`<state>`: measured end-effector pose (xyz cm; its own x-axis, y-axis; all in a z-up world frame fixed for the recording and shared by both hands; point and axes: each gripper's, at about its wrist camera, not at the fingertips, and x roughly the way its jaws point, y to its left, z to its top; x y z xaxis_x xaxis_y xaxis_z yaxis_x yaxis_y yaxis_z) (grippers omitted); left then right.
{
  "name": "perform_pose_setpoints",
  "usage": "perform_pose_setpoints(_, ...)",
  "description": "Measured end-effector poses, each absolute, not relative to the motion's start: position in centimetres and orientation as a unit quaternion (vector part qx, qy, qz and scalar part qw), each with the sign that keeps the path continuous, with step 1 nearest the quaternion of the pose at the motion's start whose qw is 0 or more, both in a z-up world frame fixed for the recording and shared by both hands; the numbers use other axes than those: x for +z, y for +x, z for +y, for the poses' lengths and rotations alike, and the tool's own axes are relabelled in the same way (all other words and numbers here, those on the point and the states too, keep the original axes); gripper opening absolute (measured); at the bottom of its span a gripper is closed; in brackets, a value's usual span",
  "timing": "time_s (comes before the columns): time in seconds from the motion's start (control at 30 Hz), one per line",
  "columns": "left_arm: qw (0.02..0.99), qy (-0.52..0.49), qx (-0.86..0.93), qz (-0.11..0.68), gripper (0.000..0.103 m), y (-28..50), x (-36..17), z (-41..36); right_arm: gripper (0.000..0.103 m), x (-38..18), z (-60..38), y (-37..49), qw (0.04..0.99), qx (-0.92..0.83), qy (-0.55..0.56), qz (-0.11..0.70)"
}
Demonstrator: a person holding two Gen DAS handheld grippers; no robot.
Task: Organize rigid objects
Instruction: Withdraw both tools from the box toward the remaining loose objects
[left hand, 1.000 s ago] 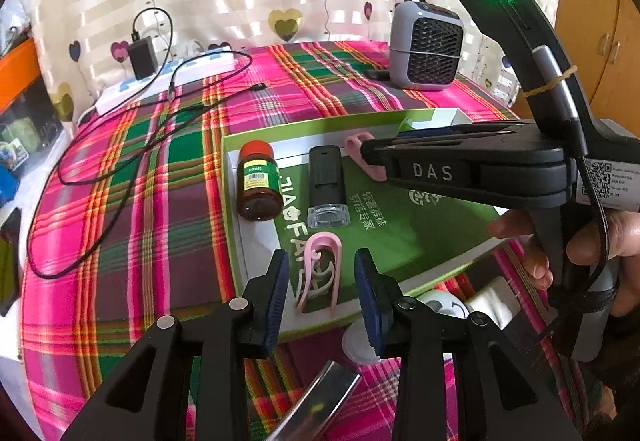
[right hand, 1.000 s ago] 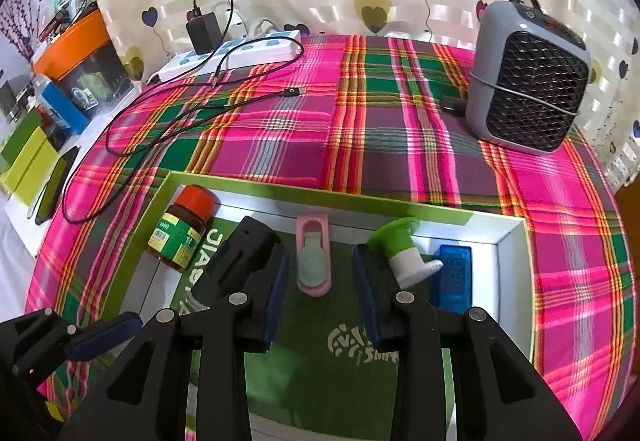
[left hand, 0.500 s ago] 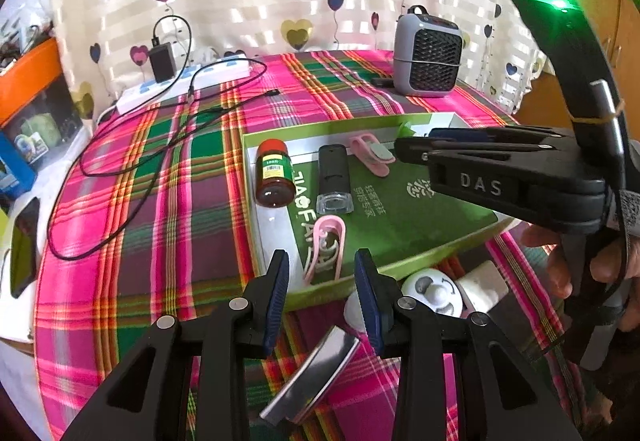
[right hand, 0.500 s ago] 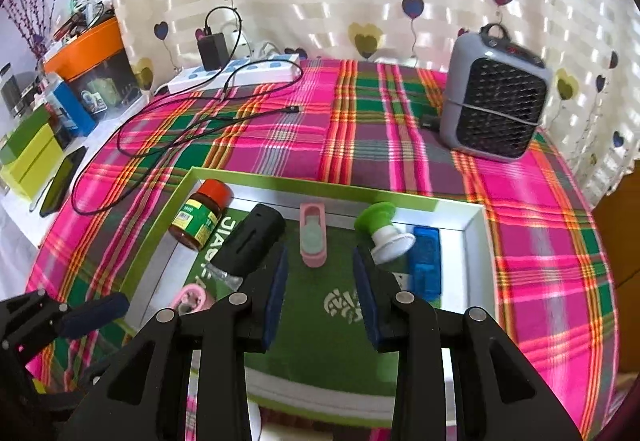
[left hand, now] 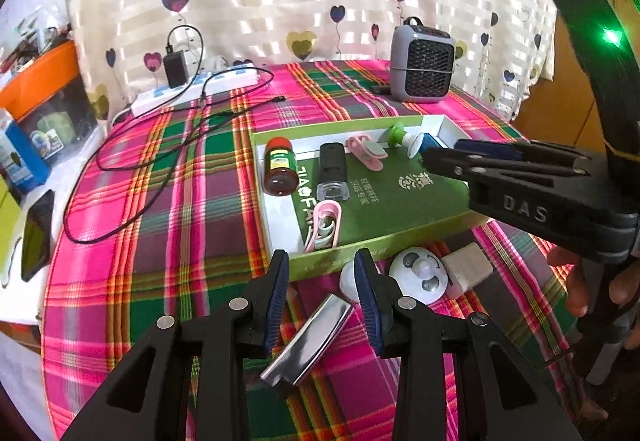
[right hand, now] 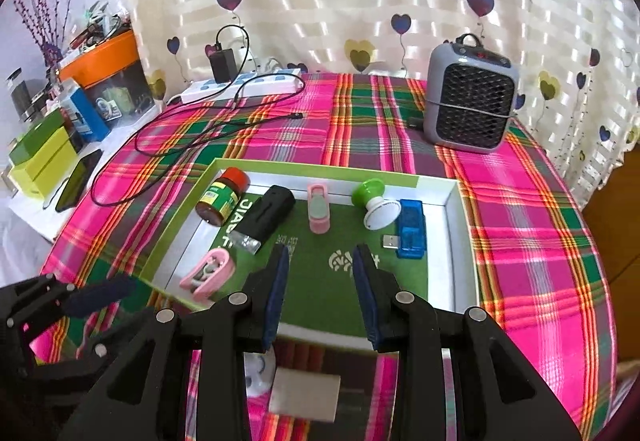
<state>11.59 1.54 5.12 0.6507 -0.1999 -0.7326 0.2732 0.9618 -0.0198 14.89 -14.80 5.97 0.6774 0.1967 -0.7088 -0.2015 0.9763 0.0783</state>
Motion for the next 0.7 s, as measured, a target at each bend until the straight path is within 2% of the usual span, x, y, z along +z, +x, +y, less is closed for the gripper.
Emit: perform_pose_setpoints(0.7,0.9,0.037,-0.154,0.406,0.033,7.8,3.5,4.2,0.035,4.5,-17.2,9.0,0.927,0.099,0.013,0.362)
